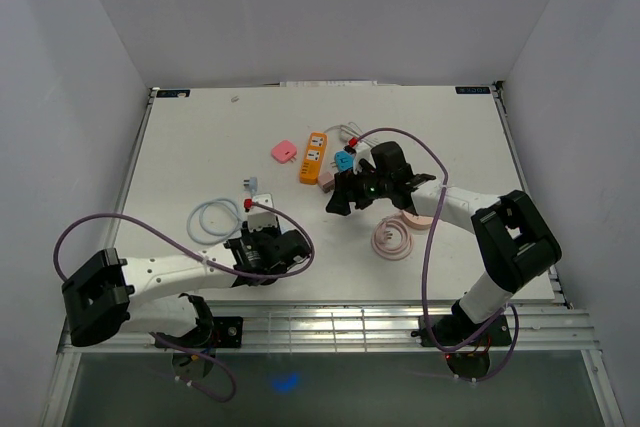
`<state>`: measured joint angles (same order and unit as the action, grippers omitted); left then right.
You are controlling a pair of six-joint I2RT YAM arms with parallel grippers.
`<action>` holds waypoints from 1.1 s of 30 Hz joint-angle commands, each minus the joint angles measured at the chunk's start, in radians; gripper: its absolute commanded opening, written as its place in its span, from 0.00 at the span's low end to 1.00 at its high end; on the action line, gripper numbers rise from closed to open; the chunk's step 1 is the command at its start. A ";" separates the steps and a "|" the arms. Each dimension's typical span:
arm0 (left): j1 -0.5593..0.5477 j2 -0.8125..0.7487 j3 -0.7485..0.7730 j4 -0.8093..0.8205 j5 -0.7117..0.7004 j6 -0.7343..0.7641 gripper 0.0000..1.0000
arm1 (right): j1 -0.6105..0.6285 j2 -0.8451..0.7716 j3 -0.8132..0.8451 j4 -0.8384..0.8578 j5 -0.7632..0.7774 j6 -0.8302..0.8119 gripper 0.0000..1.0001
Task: Insert the plug
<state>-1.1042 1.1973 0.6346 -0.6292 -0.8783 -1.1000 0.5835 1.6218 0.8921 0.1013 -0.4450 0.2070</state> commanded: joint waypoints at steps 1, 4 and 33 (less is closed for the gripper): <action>-0.022 0.030 -0.029 -0.076 -0.001 -0.147 0.00 | -0.001 -0.008 0.031 0.041 -0.027 0.009 0.81; -0.037 0.038 -0.052 -0.070 0.001 -0.210 0.00 | -0.002 -0.011 0.027 0.046 -0.027 0.009 0.81; -0.062 0.252 -0.018 -0.053 0.134 -0.259 0.00 | -0.002 -0.022 0.022 0.049 -0.029 0.009 0.81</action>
<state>-1.1801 1.3987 0.6830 -0.6849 -1.0744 -1.3746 0.5835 1.6218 0.8921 0.1150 -0.4595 0.2100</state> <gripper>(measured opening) 0.434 0.816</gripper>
